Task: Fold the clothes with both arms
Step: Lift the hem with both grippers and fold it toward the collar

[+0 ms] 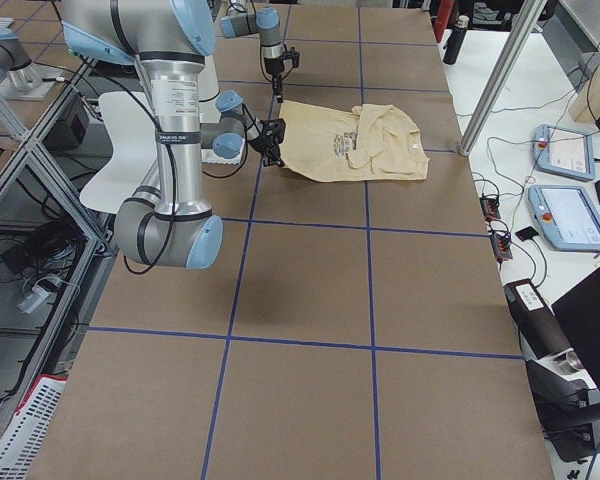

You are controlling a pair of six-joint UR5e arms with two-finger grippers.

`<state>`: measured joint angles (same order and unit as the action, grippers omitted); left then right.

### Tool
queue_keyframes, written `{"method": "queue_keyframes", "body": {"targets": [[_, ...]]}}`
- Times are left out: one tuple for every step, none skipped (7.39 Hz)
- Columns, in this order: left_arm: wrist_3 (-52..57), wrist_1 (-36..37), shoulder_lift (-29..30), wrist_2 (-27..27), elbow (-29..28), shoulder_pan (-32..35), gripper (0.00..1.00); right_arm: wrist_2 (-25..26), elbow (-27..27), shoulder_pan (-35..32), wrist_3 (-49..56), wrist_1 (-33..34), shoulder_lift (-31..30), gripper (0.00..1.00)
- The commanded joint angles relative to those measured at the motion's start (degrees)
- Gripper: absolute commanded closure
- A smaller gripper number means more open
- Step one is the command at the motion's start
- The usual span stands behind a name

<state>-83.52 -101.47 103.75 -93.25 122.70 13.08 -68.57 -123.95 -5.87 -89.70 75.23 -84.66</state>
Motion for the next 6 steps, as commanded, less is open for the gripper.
{"method": "queue_keyframes", "body": {"targets": [[0.0,9.0,-0.7,-2.5,11.7,-0.5,1.0,-7.4,-15.6,2.0,0.4,0.1,-9.9,1.0],[0.0,15.5,-0.6,-6.0,19.5,-2.1,1.0,-9.4,-20.4,4.8,0.6,0.8,-11.9,1.0],[0.0,21.2,-0.3,-6.9,26.4,-5.7,1.0,-9.6,-24.7,6.8,0.6,4.3,-12.3,1.0],[0.0,21.7,0.1,-7.0,26.6,-6.2,1.0,-9.7,-27.5,7.5,0.6,7.1,-11.9,1.0],[0.2,21.8,0.4,-6.9,24.2,-6.1,1.0,-9.4,-26.7,7.0,0.6,7.3,-11.7,1.0],[0.2,21.8,1.7,-6.4,19.9,-5.2,1.0,-9.2,-21.5,3.6,0.6,7.2,-8.2,1.0]]}}
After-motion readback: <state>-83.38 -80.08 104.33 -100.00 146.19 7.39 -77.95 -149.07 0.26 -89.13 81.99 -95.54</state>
